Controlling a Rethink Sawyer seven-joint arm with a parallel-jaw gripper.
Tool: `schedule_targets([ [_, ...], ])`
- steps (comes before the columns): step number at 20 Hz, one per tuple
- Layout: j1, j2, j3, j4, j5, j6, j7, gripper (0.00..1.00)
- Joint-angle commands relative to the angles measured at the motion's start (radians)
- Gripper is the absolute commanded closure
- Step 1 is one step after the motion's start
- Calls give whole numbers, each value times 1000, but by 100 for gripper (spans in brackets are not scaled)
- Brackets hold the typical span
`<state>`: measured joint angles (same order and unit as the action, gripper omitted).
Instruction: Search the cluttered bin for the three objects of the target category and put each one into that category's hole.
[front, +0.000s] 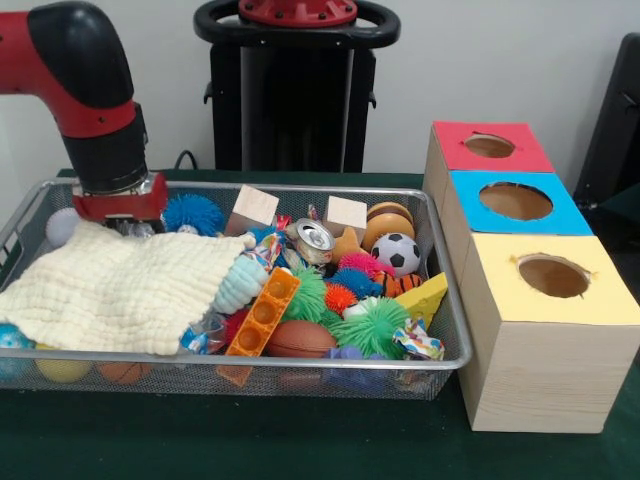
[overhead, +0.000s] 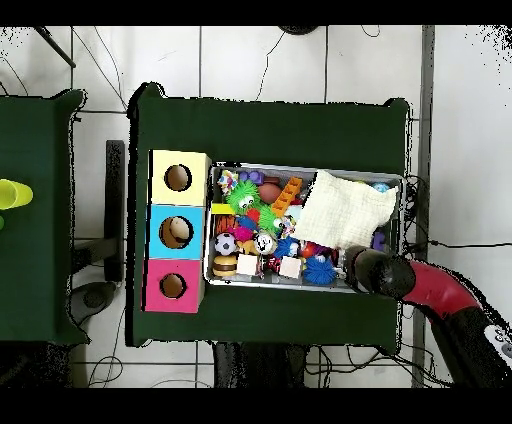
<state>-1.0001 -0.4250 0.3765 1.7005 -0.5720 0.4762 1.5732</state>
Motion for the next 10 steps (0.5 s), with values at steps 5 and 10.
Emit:
schedule_targets([
  [5, 11, -9, 65, -58, -60, 91, -155, 0],
  [10, 1, -37, 79, -21, -43, 106, -159, 0],
])
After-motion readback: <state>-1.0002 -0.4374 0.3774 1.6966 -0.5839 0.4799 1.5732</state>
